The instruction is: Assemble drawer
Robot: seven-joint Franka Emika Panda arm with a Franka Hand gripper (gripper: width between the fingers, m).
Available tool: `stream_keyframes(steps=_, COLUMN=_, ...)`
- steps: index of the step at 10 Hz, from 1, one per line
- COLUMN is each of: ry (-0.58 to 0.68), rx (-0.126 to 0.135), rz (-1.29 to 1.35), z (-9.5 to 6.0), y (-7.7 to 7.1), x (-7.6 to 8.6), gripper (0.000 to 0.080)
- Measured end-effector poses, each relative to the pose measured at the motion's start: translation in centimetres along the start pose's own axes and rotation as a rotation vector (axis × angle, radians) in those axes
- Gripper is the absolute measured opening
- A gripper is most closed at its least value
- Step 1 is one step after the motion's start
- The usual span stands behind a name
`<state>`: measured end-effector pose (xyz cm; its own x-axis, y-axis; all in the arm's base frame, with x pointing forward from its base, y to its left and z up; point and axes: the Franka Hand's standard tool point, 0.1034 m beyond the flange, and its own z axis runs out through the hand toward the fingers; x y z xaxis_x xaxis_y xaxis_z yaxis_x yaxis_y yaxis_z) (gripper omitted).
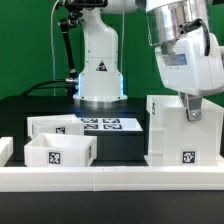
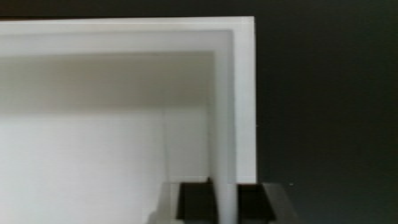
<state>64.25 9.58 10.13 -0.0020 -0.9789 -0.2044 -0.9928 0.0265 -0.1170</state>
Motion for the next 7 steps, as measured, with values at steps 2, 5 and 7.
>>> stream_keyframes(steps=2, ry=0.0, rx=0.001, rz=-0.003, z=-0.01, y=-0.04, x=0.02, gripper=0.0038)
stream_keyframes(steps=5, ry=-0.001, rx=0.0, rz=-0.017, z=0.04, y=0.01, x=-0.05, gripper=0.0353)
stream_keyframes(steps=7, ry=-0.001, rx=0.0, rz=-0.122, z=-0.7, y=0.54, x=-0.17, gripper=0.0534)
